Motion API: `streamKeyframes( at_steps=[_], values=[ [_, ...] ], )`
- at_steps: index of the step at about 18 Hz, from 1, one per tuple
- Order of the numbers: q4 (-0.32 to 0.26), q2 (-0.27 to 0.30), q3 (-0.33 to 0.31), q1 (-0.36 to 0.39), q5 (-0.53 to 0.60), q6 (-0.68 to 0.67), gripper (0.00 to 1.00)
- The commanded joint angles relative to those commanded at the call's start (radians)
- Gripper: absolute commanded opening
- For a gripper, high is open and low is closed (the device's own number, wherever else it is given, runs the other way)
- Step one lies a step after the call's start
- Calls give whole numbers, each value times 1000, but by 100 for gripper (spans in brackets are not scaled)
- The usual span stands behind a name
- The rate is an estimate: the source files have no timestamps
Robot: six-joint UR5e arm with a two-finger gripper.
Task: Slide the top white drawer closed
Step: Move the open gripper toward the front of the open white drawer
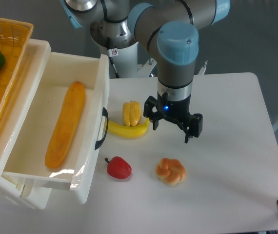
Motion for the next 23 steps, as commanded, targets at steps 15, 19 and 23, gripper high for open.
streamKeyframes(
  at_steps=[15, 19, 23],
  values=[
    [0, -57, 2, -11, 58, -18, 100],
    [0, -72, -2, -15, 61, -69, 100],
    [0, -95, -5, -24, 60, -106, 100]
  ],
)
